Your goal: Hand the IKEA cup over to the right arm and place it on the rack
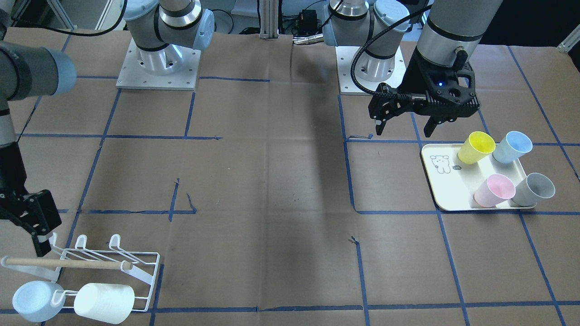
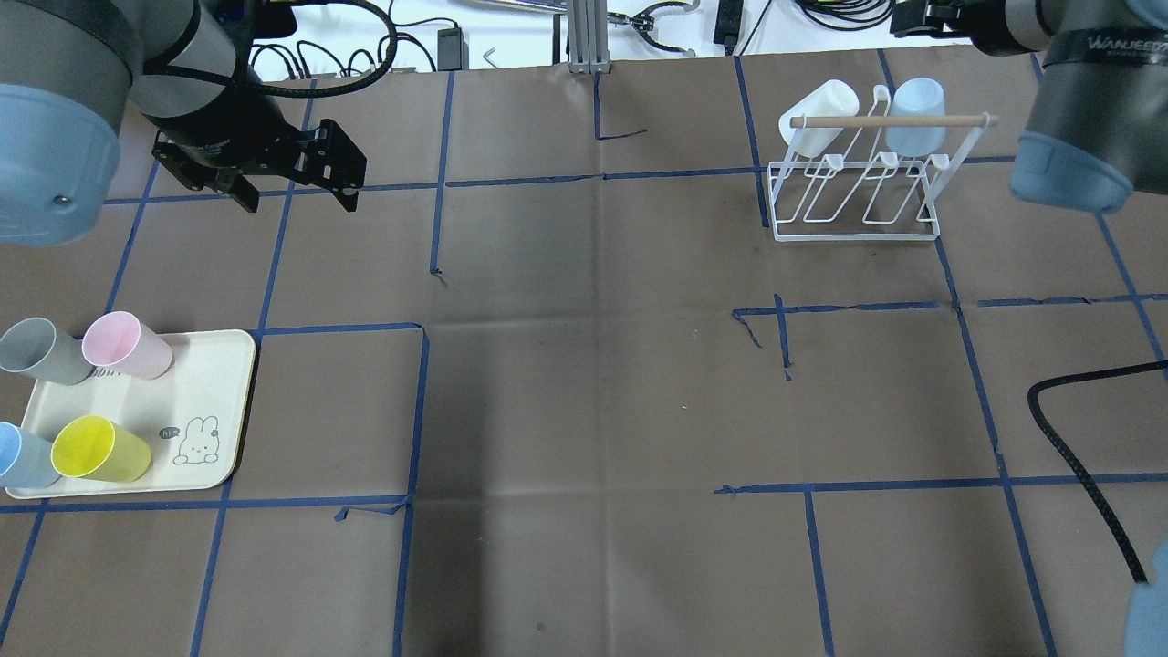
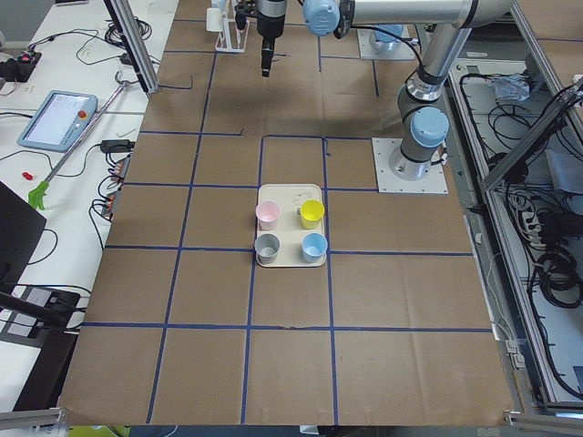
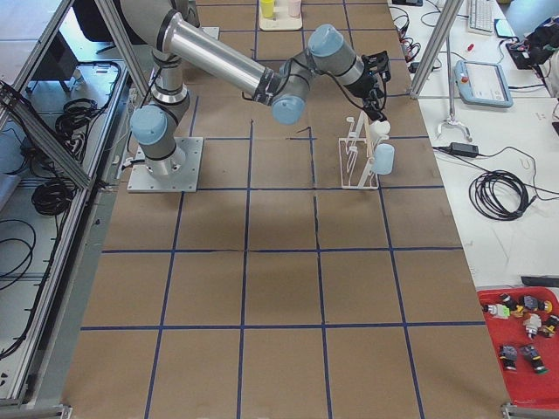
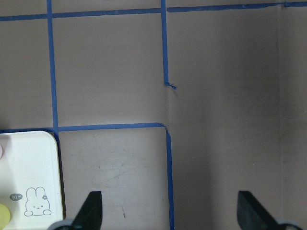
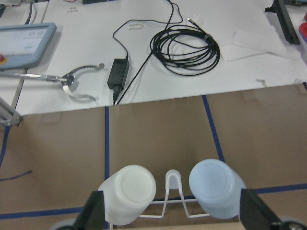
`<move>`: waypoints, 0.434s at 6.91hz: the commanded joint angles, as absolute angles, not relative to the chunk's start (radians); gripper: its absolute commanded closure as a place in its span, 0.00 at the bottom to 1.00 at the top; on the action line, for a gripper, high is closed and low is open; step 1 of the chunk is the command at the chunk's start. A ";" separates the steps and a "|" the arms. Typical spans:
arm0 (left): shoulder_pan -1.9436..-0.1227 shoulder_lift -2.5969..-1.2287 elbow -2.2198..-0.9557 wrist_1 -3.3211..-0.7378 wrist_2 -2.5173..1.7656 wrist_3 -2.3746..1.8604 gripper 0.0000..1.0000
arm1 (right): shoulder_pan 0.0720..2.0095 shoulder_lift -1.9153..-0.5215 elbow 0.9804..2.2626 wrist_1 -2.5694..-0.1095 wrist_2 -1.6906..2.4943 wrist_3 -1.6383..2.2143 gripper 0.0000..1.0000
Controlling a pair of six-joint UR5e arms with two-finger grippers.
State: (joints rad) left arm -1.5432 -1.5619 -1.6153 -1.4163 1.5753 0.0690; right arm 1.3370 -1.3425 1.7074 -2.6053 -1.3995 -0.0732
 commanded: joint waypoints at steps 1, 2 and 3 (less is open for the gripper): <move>-1.543 -1.562 -1.615 -1.416 1.575 0.069 0.00 | 1.423 -1.397 1.608 -2.199 -1.442 -0.069 0.00; -1.543 -1.562 -1.620 -1.416 1.575 0.069 0.00 | 1.460 -1.416 1.564 -1.999 -1.443 -0.054 0.00; -1.543 -1.565 -1.620 -1.417 1.575 0.069 0.00 | 1.501 -1.440 1.559 -1.862 -1.442 -0.052 0.00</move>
